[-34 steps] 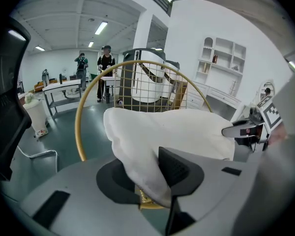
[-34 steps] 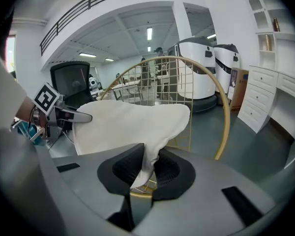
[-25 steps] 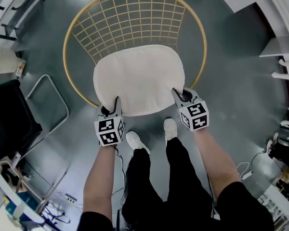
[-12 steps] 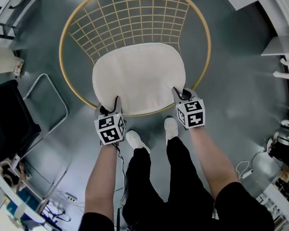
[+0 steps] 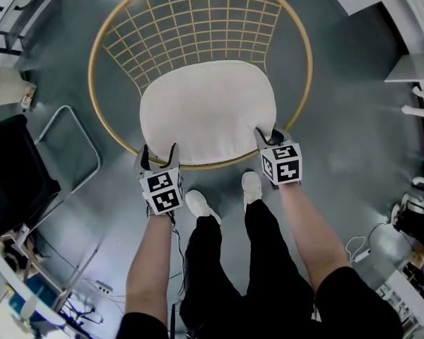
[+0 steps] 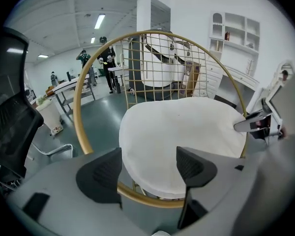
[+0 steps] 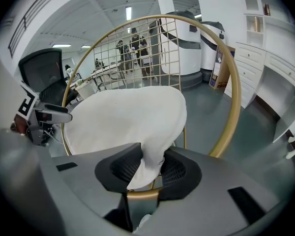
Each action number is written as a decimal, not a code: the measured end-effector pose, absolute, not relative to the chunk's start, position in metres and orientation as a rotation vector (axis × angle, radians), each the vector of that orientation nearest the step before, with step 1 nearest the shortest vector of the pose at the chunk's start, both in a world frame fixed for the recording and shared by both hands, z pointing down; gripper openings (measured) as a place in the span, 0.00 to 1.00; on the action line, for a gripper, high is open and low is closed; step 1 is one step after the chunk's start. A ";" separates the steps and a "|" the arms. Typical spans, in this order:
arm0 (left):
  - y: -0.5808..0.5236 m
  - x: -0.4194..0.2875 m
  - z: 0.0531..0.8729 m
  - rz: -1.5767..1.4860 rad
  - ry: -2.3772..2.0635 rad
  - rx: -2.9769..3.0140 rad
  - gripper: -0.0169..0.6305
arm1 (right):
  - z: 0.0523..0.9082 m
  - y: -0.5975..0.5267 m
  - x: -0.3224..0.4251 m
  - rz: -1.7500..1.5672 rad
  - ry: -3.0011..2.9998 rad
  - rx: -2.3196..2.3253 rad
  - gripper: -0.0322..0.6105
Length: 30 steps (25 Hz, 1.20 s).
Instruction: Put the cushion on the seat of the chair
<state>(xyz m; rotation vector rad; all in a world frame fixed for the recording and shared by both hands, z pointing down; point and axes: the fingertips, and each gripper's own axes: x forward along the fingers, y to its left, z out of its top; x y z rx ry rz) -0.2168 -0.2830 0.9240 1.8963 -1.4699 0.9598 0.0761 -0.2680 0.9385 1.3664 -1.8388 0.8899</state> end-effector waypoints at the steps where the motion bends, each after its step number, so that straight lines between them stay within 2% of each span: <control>1: -0.283 -0.215 0.921 0.949 -1.469 1.903 0.58 | 0.938 -0.268 0.076 0.883 -1.829 1.361 0.22; 6: -0.280 -0.197 0.895 0.852 -1.440 1.965 0.58 | 0.932 -0.270 0.078 0.776 -1.744 1.377 0.33; 7: -0.280 -0.193 0.887 0.828 -1.434 1.987 0.58 | 0.932 -0.271 0.078 0.769 -1.724 1.378 0.42; 8: -0.278 -0.189 0.879 0.809 -1.428 2.008 0.58 | 0.933 -0.271 0.078 0.766 -1.707 1.376 0.65; 9: -0.276 -0.186 0.872 0.793 -1.423 2.027 0.58 | 0.932 -0.271 0.078 0.763 -1.694 1.376 0.71; 16: -0.255 -0.181 0.823 0.715 -1.412 2.059 0.52 | 0.886 -0.271 0.069 0.730 -1.753 1.410 0.69; 19: -0.246 -0.182 0.791 0.697 -1.420 2.066 0.49 | 0.844 -0.272 0.059 0.698 -1.834 1.422 0.61; 21: -0.243 -0.184 0.765 0.683 -1.436 2.081 0.44 | 0.812 -0.271 0.053 0.681 -1.890 1.425 0.46; 22: -0.242 -0.185 0.751 0.680 -1.447 2.088 0.40 | 0.794 -0.271 0.048 0.680 -1.927 1.426 0.35; 23: -0.240 -0.186 0.737 0.681 -1.458 2.095 0.35 | 0.775 -0.271 0.042 0.683 -1.973 1.425 0.17; 24: -0.238 -0.186 0.722 0.682 -1.464 2.102 0.26 | 0.755 -0.270 0.036 0.690 -2.026 1.421 0.07; 25: -0.235 -0.186 0.707 0.680 -1.466 2.111 0.12 | 0.734 -0.268 0.028 0.696 -2.084 1.409 0.07; 26: -0.233 -0.186 0.691 0.672 -1.465 2.123 0.05 | 0.713 -0.266 0.020 0.699 -2.138 1.395 0.07; 30: -0.228 -0.184 0.625 0.632 -1.470 2.199 0.05 | 0.633 -0.257 -0.007 0.649 -2.274 1.345 0.07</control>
